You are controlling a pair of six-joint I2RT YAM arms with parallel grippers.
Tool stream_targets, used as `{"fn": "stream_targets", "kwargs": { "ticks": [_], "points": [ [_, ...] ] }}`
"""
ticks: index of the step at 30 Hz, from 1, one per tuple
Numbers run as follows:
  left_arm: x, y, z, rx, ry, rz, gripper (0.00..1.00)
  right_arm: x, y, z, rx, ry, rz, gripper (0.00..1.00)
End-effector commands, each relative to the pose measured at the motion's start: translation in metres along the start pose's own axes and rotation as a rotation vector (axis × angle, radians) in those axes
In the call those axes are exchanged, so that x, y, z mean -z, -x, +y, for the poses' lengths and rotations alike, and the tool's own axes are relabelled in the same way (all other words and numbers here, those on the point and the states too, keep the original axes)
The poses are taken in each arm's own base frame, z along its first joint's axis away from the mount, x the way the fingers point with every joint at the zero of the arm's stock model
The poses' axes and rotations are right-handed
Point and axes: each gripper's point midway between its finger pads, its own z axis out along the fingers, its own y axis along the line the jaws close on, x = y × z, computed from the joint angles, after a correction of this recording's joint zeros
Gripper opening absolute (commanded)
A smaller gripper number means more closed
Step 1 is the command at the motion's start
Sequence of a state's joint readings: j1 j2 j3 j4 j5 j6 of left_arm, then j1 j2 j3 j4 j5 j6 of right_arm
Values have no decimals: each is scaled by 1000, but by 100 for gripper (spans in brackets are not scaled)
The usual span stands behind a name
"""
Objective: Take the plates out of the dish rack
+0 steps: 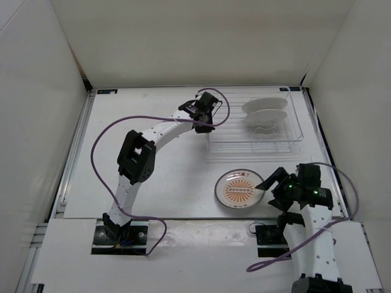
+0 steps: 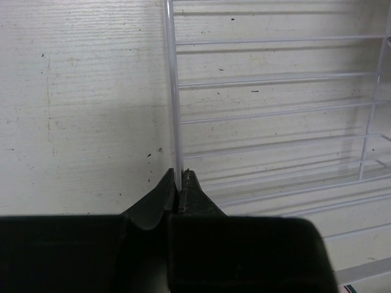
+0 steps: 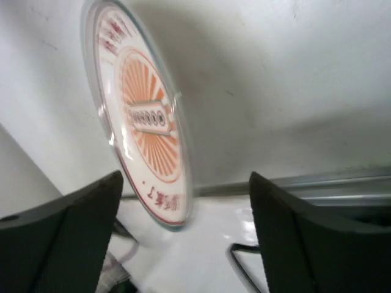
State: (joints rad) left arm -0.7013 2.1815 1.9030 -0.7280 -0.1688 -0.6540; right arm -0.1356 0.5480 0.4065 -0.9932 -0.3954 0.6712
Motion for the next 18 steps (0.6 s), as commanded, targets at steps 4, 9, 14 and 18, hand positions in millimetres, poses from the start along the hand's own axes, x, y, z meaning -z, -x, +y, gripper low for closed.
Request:
{"fn": "stream_targets", "kwargs": {
  "ticks": [4, 9, 14, 18],
  "points": [
    [6, -46, -2, -112, -79, 209, 0, 125, 21, 40, 98, -167, -165, 82],
    [7, -46, -1, -100, -76, 213, 0, 150, 73, 93, 115, -141, -229, 78],
    [8, -46, -1, -58, -67, 210, 0, 144, 113, 121, 68, -155, -215, 78],
    [5, -49, -1, -42, -72, 209, 0, 120, 142, 142, 9, -121, -173, 80]
  ]
}}
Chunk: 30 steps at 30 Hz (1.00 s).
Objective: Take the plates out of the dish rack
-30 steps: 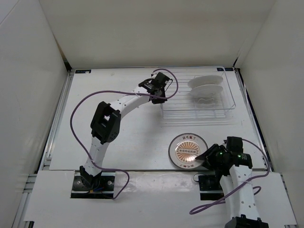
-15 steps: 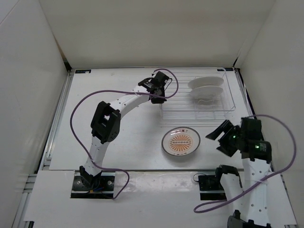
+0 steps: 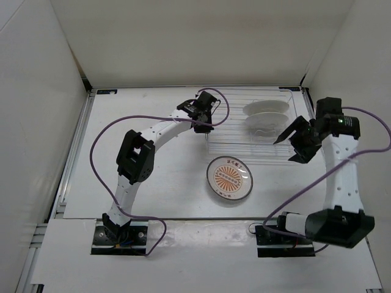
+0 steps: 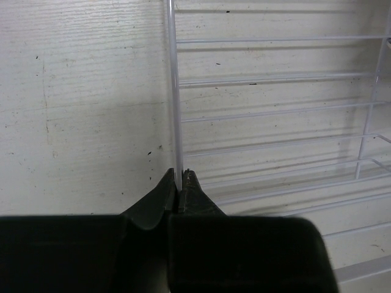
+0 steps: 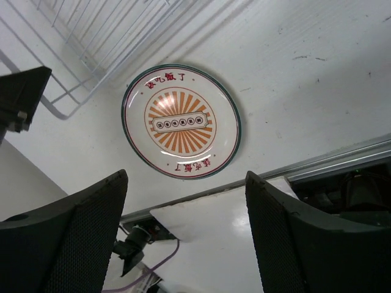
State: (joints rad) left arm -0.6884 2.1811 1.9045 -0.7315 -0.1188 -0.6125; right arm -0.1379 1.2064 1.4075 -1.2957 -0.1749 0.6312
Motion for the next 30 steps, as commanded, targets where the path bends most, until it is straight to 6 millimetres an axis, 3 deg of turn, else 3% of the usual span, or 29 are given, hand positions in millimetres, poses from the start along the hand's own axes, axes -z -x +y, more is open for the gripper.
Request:
{"fn": "stream_targets", "kwargs": {
  "ticks": [1, 7, 11, 20, 21, 30],
  "points": [
    [1, -50, -3, -7, -36, 185, 0, -9, 19, 17, -54, 24, 8, 80],
    [-5, -57, 5, 18, -27, 201, 0, -25, 66, 48, -110, 31, 13, 81],
    [-9, -61, 12, 32, -19, 208, 0, -31, 87, 74, -152, 123, -18, 82],
    [-15, -62, 19, 79, -33, 204, 0, -71, 122, 90, -235, 110, 29, 84],
    [-18, -67, 23, 89, -23, 214, 0, -83, 126, 90, -245, 97, 46, 84],
    [-28, -75, 26, 109, -16, 230, 0, -130, 141, 90, -285, 78, 106, 84]
  ]
}}
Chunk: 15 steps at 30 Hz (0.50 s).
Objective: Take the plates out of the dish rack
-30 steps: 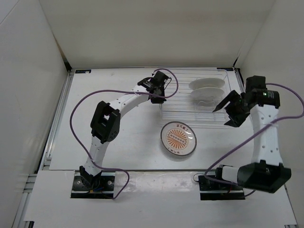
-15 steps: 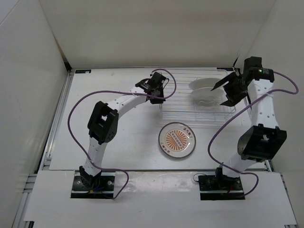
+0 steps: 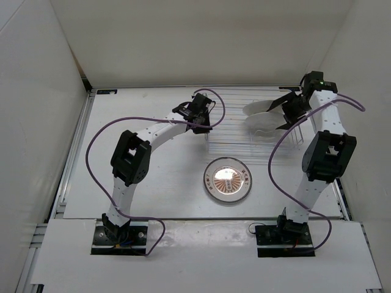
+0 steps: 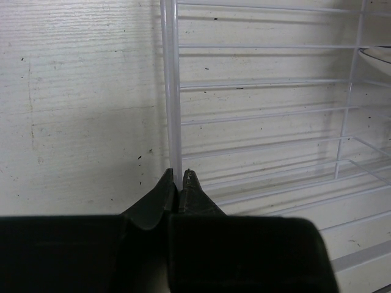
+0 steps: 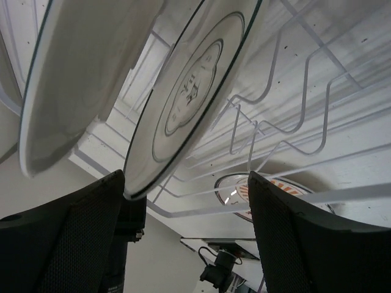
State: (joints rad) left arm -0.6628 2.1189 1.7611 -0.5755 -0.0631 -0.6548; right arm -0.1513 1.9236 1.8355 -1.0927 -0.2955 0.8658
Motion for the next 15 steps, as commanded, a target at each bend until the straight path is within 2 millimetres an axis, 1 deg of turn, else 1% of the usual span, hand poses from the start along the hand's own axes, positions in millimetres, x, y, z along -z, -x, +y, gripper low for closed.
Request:
{"fn": "stream_targets", "kwargs": {
  "ticks": [1, 2, 3, 4, 5, 6, 7, 8, 9, 10, 12, 13, 14, 15],
  "points": [
    [-22, -76, 33, 52, 76, 260, 0, 0, 9, 14, -7, 49, -16, 84],
    [-22, -75, 32, 53, 69, 260, 0, -9, 9, 10, -14, 36, -1, 84],
    [-22, -75, 32, 51, 69, 261, 0, -12, 10, 9, -16, 38, 5, 82],
    [-23, -78, 33, 53, 72, 266, 0, -14, 7, 10, -13, 45, 20, 77],
    [-23, -77, 32, 53, 69, 262, 0, -20, 4, 3, -22, 28, 36, 74],
    [-23, -80, 35, 60, 75, 267, 0, -22, 5, 4, -17, 35, 32, 69],
    [-24, -80, 36, 57, 76, 264, 0, -21, 5, 3, -16, 40, 27, 59],
    [-24, -81, 36, 58, 73, 268, 0, -21, 4, 0, -18, 38, 30, 54],
    [-24, -81, 37, 57, 79, 268, 0, -21, 5, 2, -13, 47, 22, 50],
    [-24, -83, 38, 56, 81, 271, 0, -17, 7, 6, -8, 59, 12, 39],
    [-25, -84, 40, 55, 90, 274, 0, -12, 8, 10, 8, 61, 5, 26],
    [-24, -85, 40, 53, 91, 275, 0, -8, 10, 13, 14, 67, 0, 8],
    [-24, -85, 41, 54, 94, 275, 0, -5, 10, 18, 21, 75, 4, 0],
    [-22, -84, 41, 52, 98, 271, 0, 0, 10, 25, 24, 101, 12, 0]
  ]
}}
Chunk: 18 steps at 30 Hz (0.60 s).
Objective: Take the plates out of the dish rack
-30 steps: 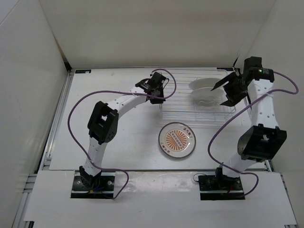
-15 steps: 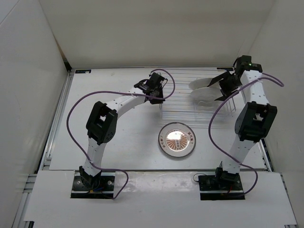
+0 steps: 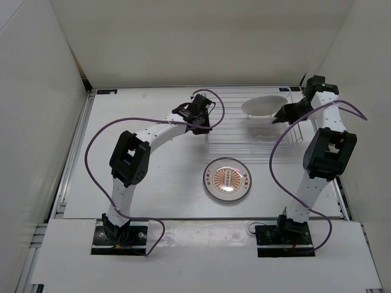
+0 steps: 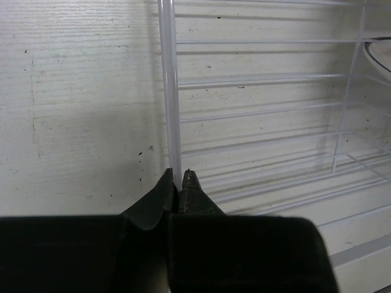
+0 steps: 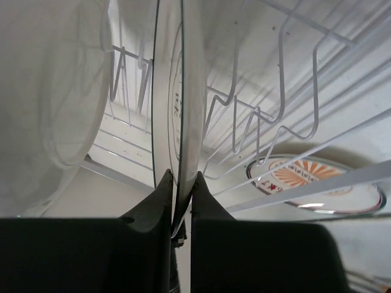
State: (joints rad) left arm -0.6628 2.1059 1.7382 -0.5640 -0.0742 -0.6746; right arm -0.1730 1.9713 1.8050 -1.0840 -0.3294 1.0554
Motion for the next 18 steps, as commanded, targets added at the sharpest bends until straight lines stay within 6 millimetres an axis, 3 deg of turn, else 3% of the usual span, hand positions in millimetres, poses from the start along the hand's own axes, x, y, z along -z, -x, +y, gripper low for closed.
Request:
{"fn": "stream_targets", "kwargs": {
  "ticks": [1, 5, 9, 14, 18],
  "points": [
    [-24, -84, 43, 32, 101, 284, 0, 20, -4, 31, 258, 126, -20, 0],
    [-24, -85, 45, 26, 112, 289, 0, 36, -7, 43, 259, 164, -8, 0],
    [-25, -88, 47, 23, 123, 303, 0, 66, -7, 63, 257, 239, 0, 0],
    [-27, -96, 52, 31, 146, 329, 0, 91, -22, 84, 222, 396, 91, 0],
    [-28, -92, 50, 37, 141, 321, 0, 103, -35, 89, 210, 461, 165, 0]
  ]
}}
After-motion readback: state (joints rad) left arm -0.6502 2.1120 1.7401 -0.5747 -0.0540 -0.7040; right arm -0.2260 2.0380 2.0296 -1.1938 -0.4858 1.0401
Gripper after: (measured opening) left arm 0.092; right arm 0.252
